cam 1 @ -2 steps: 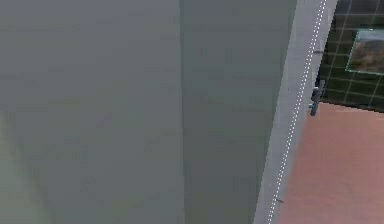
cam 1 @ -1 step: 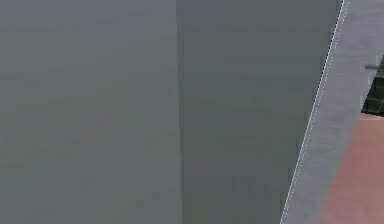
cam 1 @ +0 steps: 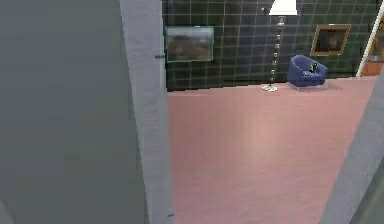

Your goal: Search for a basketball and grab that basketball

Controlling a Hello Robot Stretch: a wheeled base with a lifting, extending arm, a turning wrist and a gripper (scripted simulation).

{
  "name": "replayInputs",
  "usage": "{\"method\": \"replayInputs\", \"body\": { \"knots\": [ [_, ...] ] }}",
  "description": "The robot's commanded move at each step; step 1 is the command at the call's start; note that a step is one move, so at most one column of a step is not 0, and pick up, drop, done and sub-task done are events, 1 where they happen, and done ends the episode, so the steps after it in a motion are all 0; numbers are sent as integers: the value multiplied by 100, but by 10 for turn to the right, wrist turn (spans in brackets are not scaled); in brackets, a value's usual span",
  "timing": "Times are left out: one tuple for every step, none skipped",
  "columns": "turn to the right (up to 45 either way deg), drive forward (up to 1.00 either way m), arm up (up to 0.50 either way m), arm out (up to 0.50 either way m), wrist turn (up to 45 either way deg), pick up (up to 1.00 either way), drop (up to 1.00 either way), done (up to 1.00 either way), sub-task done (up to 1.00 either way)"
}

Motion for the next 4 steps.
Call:
{"method": "replayInputs", "body": {
  "knots": [
    [300, 0, 0, 0, 0, 0, 0, 0, 0],
    [0, 80, 0, 0, 0, 0, 0, 0, 0],
    [-270, 0, 0, 0, 0, 0, 0, 0, 0],
    [0, 65, 0, 0, 0, 0, 0, 0, 0]
  ]
}}
